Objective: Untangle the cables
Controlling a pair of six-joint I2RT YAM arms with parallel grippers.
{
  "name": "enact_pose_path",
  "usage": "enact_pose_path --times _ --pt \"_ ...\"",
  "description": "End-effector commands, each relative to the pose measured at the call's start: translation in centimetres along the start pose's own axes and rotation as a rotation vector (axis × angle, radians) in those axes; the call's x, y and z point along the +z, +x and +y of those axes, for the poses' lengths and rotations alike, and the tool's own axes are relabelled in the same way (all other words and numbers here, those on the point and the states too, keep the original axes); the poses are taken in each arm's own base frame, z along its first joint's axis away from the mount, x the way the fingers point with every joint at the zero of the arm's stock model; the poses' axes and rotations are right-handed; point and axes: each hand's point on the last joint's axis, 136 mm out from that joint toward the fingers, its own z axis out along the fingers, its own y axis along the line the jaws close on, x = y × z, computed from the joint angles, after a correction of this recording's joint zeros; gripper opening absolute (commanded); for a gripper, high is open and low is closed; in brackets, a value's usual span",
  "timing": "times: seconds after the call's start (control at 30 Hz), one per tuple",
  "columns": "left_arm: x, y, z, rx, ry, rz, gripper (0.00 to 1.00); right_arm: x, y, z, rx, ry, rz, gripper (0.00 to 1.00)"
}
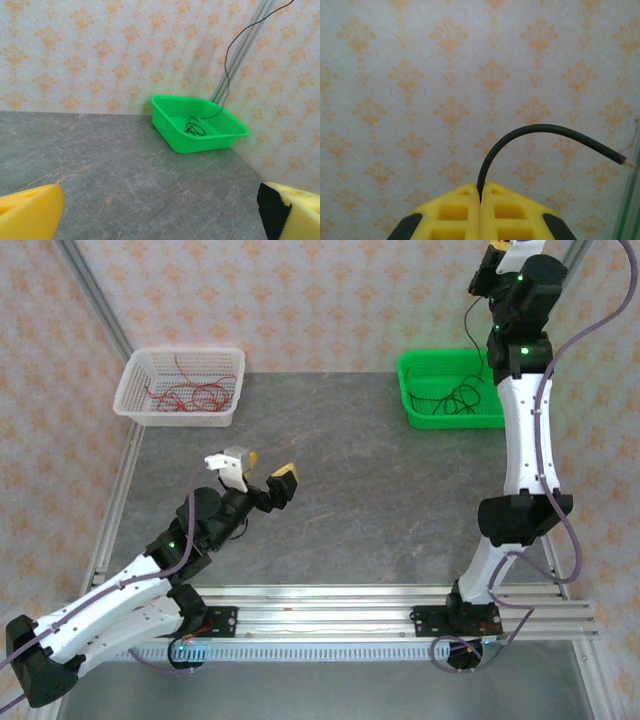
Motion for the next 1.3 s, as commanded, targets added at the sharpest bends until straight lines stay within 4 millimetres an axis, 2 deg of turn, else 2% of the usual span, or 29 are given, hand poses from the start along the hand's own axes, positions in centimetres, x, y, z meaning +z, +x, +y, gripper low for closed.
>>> enact_pose_path --times 0.0,0.1,0.23,0.33,0.53,0.67,0.77,0.87,0.97,1.13,1.27 --pt "-0.6 -1.3 0.5 -0.021 -0.028 -0.03 0.99 1.4 -0.3 -0.7 0.014 -0.016 -0.041 0.0" --pt "-0.9 -1.6 0.7 -0.022 -0.041 -0.037 0.99 3.9 4.4 -0.8 0.005 -0.021 0.048 0.0" --pt "-1.0 -2.1 1.0 -0.023 -0.063 -0.048 0.99 6.5 13.1 -0.7 0.009 -0.025 0.213 0.0" --pt "-1.1 -2.8 1.0 -0.014 -0.079 -0.052 0.99 7.5 19.0 -0.9 0.016 -0.006 0.317 0.0" --pt "-1.3 -3.8 1.5 0.006 -0.121 -0.062 0.99 7.9 28.0 -2.1 0.038 0.078 0.504 0.0" --pt "-1.3 -3.8 1.8 0.011 -0.141 -0.063 0.99 7.4 34.0 -3.2 0.068 0.152 0.646 0.0" --pt "-1.2 -3.7 1.9 0.013 -0.146 -0.06 0.99 6.7 38.2 -3.1 0.092 0.16 0.741 0.0" --pt "-1.1 -3.5 1.9 0.014 -0.148 -0.054 0.99 6.0 41.7 -2.8 0.122 0.159 0.817 0.0" --pt "-1.1 -3.3 2.1 0.019 -0.157 -0.048 0.99 5.5 44.1 -2.6 0.149 0.156 0.863 0.0" --pt "-0.9 -2.7 2.6 0.027 -0.183 -0.029 0.99 5.1 46.3 -2.5 0.172 0.165 0.905 0.0" --pt "-0.9 -2.6 2.9 0.028 -0.202 -0.026 0.99 5.1 46.7 -2.3 0.186 0.159 0.912 0.0"
